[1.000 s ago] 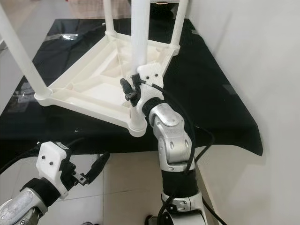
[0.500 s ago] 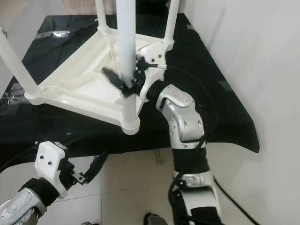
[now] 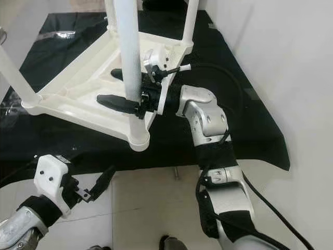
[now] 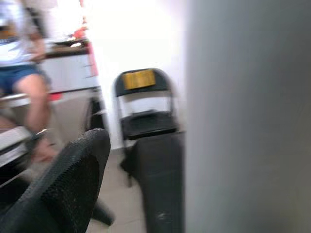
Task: Building children table
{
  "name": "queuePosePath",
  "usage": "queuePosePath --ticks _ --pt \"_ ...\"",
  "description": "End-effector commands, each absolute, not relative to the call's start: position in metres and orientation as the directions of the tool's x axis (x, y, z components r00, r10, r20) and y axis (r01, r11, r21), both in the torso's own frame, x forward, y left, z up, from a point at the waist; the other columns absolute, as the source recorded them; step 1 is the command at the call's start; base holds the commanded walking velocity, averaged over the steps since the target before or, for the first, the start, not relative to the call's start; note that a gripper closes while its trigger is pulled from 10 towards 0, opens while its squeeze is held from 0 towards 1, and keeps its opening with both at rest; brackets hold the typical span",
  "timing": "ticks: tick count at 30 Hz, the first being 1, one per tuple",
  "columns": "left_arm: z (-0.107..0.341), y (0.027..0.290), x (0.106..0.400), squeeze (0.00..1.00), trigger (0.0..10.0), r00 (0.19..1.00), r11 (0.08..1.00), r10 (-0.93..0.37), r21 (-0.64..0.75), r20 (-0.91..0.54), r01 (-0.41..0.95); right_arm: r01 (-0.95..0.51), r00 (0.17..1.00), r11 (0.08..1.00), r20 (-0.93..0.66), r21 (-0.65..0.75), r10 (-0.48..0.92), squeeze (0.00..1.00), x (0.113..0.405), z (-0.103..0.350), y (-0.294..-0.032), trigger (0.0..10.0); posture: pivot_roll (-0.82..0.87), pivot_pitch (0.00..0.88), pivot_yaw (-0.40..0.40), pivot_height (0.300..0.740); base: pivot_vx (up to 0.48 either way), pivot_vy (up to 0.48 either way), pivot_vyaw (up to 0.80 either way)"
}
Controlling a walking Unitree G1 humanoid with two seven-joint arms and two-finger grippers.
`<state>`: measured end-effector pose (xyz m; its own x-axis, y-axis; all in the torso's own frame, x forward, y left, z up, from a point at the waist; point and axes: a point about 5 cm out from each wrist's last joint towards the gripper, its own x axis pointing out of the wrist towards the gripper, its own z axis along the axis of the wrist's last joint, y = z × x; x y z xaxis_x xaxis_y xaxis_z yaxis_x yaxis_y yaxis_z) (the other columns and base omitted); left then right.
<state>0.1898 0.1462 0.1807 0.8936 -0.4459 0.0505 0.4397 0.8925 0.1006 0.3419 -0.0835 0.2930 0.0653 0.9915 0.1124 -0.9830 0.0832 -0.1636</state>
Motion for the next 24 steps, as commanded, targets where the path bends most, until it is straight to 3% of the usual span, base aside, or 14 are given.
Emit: queuePosePath --ticks 1,2,3,4,16,17,18,19,20,22,23,24 --pt "0.18 0.148 0.188 0.0 10.0 0.892 0.889 -0.451 0.105 0.033 0.445 -0.985 -0.041 -0.025 0.092 -0.17 0.995 0.0 0.339 0.293 -0.079 10.0 0.12 0.182 -0.016 0.74 0.0 0.0 0.0" --pt "0.18 0.148 0.188 0.0 10.0 0.892 0.889 -0.45 0.105 0.033 0.445 -0.985 -0.06 -0.045 0.084 -0.169 0.995 0.0 0.34 0.292 -0.081 8.2 0.12 0.18 -0.022 0.74 0.0 0.0 0.0" --pt "0.18 0.148 0.188 0.0 10.0 0.892 0.889 -0.45 0.105 0.033 0.445 -0.985 -0.06 -0.045 0.084 -0.169 0.995 0.0 0.34 0.292 -0.081 8.2 0.12 0.18 -0.022 0.74 0.0 0.0 0.0" --pt "0.18 0.148 0.188 0.0 10.0 0.892 0.889 -0.451 0.105 0.033 0.446 -0.984 -0.065 -0.051 0.079 -0.168 0.995 0.0 0.341 0.292 -0.081 0.0 0.12 0.18 -0.022 0.74 0.0 0.0 0.0" --pt "0.179 0.145 0.187 0.0 10.0 0.889 0.887 -0.457 0.099 0.034 0.452 -0.984 -0.078 -0.073 0.023 -0.163 0.997 0.0 0.347 0.287 -0.087 0.0 0.11 0.19 -0.03 0.74 0.0 0.0 0.0" --pt "0.18 0.145 0.188 0.0 10.0 0.889 0.887 -0.456 0.097 0.036 0.451 -0.98 0.077 0.071 -0.025 -0.186 0.997 0.0 0.354 0.279 -0.091 0.0 0.11 0.198 -0.037 0.74 0.0 0.0 0.0" --pt "0.18 0.145 0.188 0.0 10.0 0.889 0.887 -0.456 0.097 0.036 0.451 -0.98 0.077 0.071 -0.025 -0.186 0.997 0.0 0.354 0.279 -0.091 0.0 0.11 0.198 -0.037 0.74 0.0 0.0 0.0" --pt "0.18 0.145 0.188 0.0 10.0 0.889 0.887 -0.456 0.097 0.037 0.451 -0.969 0.168 0.157 -0.044 -0.188 0.985 0.0 0.357 0.274 -0.093 0.0 0.1 0.208 -0.039 0.74 0.0 0.0 0.0" --pt "0.18 0.145 0.188 0.0 10.0 0.889 0.887 -0.456 0.097 0.037 0.451 -0.969 0.168 0.157 -0.044 -0.188 0.985 0.0 0.357 0.274 -0.093 0.0 0.1 0.208 -0.039 0.74 0.0 0.0 0.0" --pt "0.181 0.147 0.188 0.0 10.0 0.891 0.889 -0.453 0.096 0.036 0.448 -0.898 0.423 0.408 -0.068 -0.165 0.904 0.0 0.36 0.256 -0.097 0.0 0.06 0.225 -0.031 0.74 0.0 0.0 0.0" --pt "0.181 0.147 0.188 0.0 10.0 0.891 0.889 -0.453 0.096 0.036 0.448 -0.898 0.423 0.408 -0.068 -0.165 0.904 0.0 0.36 0.256 -0.097 0.0 0.06 0.225 -0.031 0.74 0.0 0.0 0.0" --pt "0.18 0.147 0.188 0.0 10.0 0.891 0.889 -0.452 0.091 0.034 0.448 -0.767 0.637 0.616 -0.098 -0.179 0.764 0.0 0.358 0.238 -0.103 0.0 0.06 0.235 -0.03 0.74 0.0 0.0 0.0"
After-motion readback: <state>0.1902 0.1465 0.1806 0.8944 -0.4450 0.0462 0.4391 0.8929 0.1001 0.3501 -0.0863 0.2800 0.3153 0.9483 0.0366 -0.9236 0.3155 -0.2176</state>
